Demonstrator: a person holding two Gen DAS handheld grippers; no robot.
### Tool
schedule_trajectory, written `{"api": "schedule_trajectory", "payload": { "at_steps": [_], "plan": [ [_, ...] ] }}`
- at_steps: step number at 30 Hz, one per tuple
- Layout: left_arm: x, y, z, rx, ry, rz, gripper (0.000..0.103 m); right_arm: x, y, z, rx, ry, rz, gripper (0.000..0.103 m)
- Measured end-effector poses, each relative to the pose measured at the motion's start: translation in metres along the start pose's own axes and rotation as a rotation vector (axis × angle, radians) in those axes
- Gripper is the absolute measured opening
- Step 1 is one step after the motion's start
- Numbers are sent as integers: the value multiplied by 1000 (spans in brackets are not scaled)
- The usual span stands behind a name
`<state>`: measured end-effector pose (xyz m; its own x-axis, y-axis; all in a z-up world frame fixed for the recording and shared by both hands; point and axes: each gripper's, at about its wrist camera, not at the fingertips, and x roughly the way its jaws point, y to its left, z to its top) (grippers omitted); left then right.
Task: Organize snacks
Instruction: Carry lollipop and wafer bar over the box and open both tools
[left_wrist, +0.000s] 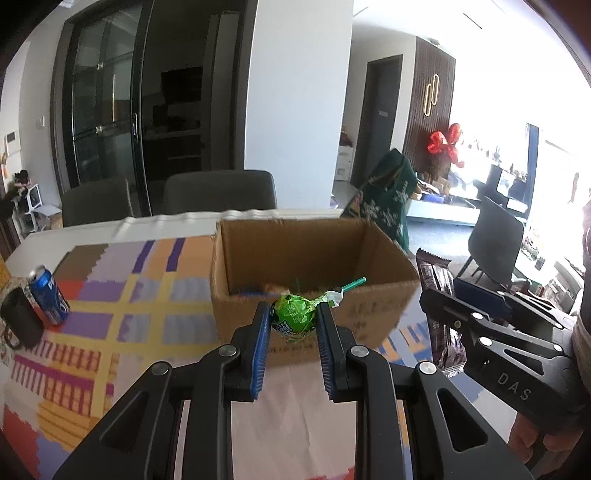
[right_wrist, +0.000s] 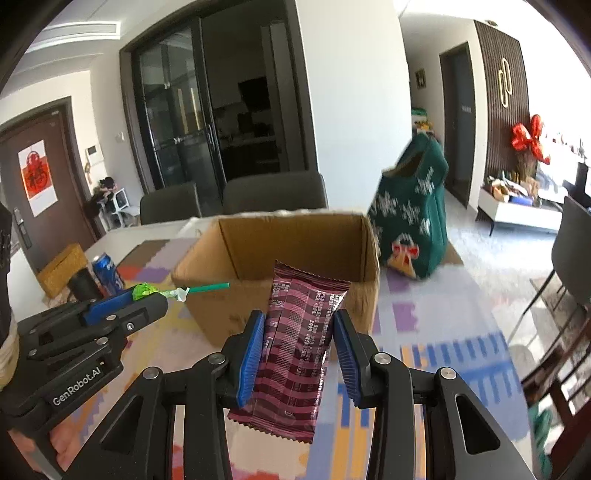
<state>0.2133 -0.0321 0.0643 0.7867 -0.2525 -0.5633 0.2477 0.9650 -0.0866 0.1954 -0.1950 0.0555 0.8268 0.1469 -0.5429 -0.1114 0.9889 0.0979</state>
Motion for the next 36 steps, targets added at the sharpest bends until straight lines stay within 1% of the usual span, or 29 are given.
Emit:
{"api": "schedule_trajectory", "payload": {
  "at_steps": [4, 13, 19, 21, 24, 27, 28, 29, 30, 31, 33, 34, 36],
  "plan": [
    [7, 4, 17, 5, -8, 17, 25, 8, 3, 23, -21, -22, 7, 39],
    [34, 14, 44, 24, 17, 43, 25, 35, 1, 61, -48, -7, 2, 39],
    [56, 19, 55, 28, 55, 53, 25, 56, -1, 78, -62, 23, -5, 39],
    [63, 20, 58, 20, 71, 47, 25, 66, -5, 83, -56, 48, 0, 39],
    [73, 22, 62, 6, 90, 30, 25, 79, -7, 87, -55, 72, 0, 40],
    [82, 22, 65, 13, 108, 42, 25, 92, -10, 89, -49, 100, 5, 40],
    [85, 22, 65, 15, 115, 46, 30, 96, -10, 89, -48, 110, 5, 40],
    [86, 22, 66, 15, 119, 54, 38, 99, -11, 88, -48, 118, 3, 40],
    [86, 23, 67, 14, 113, 63, 40, 102, -11, 89, -49, 125, 4, 42],
    [85, 23, 68, 14, 108, 68, 42, 105, -12, 89, -43, 138, 5, 46],
    [83, 24, 67, 16, 107, 81, 44, 108, -15, 90, -26, 149, 7, 49],
    [81, 24, 67, 17, 108, 86, 46, 107, -15, 90, -23, 148, 2, 51],
    [73, 21, 65, 34, 92, 97, 49, 106, -16, 89, -24, 150, -5, 56]
  ]
}}
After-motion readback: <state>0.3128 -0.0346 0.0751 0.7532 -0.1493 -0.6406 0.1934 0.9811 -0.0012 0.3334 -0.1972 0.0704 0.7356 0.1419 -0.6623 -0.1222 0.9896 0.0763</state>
